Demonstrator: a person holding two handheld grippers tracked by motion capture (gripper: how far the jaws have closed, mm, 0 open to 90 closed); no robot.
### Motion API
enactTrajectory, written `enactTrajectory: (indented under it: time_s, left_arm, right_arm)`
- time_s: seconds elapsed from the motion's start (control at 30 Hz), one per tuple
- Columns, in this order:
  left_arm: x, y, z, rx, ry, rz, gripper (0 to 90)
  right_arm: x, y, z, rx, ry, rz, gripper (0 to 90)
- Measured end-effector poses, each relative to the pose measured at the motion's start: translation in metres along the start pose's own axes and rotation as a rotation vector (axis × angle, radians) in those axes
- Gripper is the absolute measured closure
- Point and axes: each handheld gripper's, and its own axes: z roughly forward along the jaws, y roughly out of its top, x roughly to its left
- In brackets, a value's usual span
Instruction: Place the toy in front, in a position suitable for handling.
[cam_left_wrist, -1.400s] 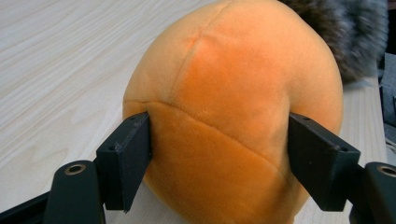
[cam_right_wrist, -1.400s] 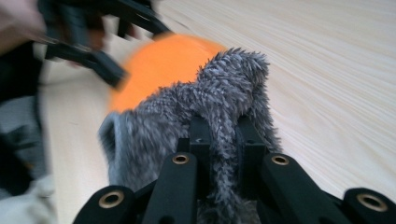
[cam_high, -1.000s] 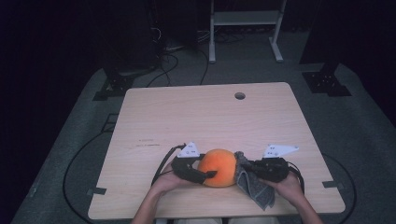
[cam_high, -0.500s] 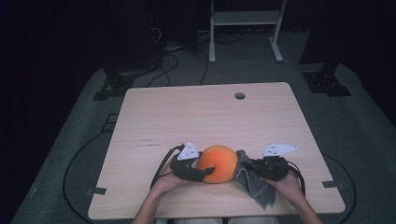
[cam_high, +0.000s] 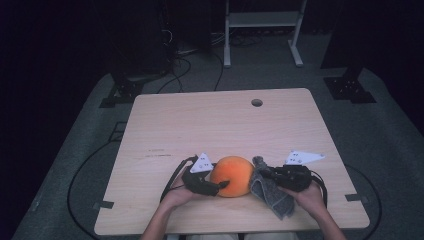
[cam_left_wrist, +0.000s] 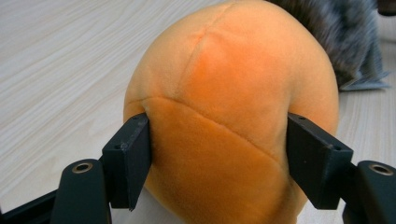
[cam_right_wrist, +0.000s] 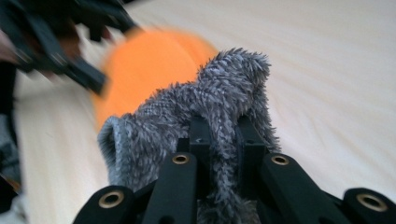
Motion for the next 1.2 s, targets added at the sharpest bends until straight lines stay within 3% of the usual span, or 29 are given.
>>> enactTrajectory:
  time_s: [0.07,0.13,0.17,0.27,0.33,0.37,0.5,0.53,0.6,0.63,0.7,0.73,0.87,0.97,1.03,1.1,1.17,1.2]
  left_arm:
    - [-0.002,0.000,0.000,-0.001,-0.004,0.012,28.7]
    - [-0.003,0.001,-0.001,-0.017,-0.021,0.028,29.2]
    - [-0.004,0.002,-0.002,-0.026,-0.019,0.034,30.0]
    - [-0.008,0.007,-0.004,-0.040,-0.004,0.047,30.9]
    - [-0.013,0.010,-0.004,-0.045,0.005,0.090,32.0]
    - [-0.021,0.015,-0.002,-0.043,0.013,0.129,32.3]
    - [-0.026,0.017,-0.002,-0.044,0.000,0.156,31.2]
    - [-0.025,0.016,-0.002,-0.052,-0.010,0.146,28.6]
    - [-0.018,0.017,-0.003,-0.065,-0.026,0.074,18.5]
    - [-0.015,0.017,-0.003,-0.062,-0.013,0.043,10.4]
    - [-0.007,0.013,0.000,-0.034,-0.033,-0.041,10.6]
    - [-0.006,0.011,0.001,-0.028,-0.045,-0.046,15.9]
    - [-0.016,0.013,-0.002,-0.050,-0.008,0.063,34.5]
    - [-0.030,0.023,-0.003,-0.064,-0.005,0.143,37.8]
    - [-0.036,0.026,-0.004,-0.064,-0.025,0.177,37.4]
    - [-0.036,0.026,-0.004,-0.070,-0.052,0.181,33.1]
    - [-0.028,0.025,-0.002,-0.075,-0.079,0.111,21.9]
    - [-0.024,0.024,0.000,-0.064,-0.059,0.066,16.0]
  right_arm:
    - [0.004,0.001,0.002,-0.013,0.023,-0.014,79.8]
    - [0.004,-0.002,0.007,0.018,0.013,-0.027,79.9]
    - [0.001,-0.007,0.011,0.071,-0.040,-0.034,80.1]
    - [-0.001,-0.006,0.008,0.076,-0.061,-0.021,80.3]
    - [0.002,0.000,0.001,0.032,-0.044,-0.037,80.3]
    - [0.012,0.009,-0.004,-0.018,-0.004,-0.069,80.3]
    - [0.021,0.015,0.000,-0.007,-0.001,-0.118,80.3]
    - [0.020,0.013,0.001,0.008,-0.015,-0.126,80.3]
    - [0.017,0.008,0.002,0.022,-0.022,-0.115,80.4]
    - [0.016,0.006,0.001,0.043,-0.044,-0.118,80.5]
    - [0.015,0.005,0.001,0.056,-0.056,-0.121,80.5]
    - [0.015,0.006,0.001,0.059,-0.063,-0.123,80.5]
    - [0.028,0.019,-0.005,0.022,-0.043,-0.165,80.5]
    - [0.042,0.031,-0.005,-0.004,-0.021,-0.216,80.5]
    - [0.046,0.034,-0.004,0.004,-0.023,-0.232,80.5]
    - [0.044,0.030,-0.002,0.041,-0.036,-0.241,80.5]
    - [0.037,0.022,0.000,0.059,-0.031,-0.211,80.7]
    - [0.034,0.020,0.000,0.069,-0.038,-0.205,80.7]
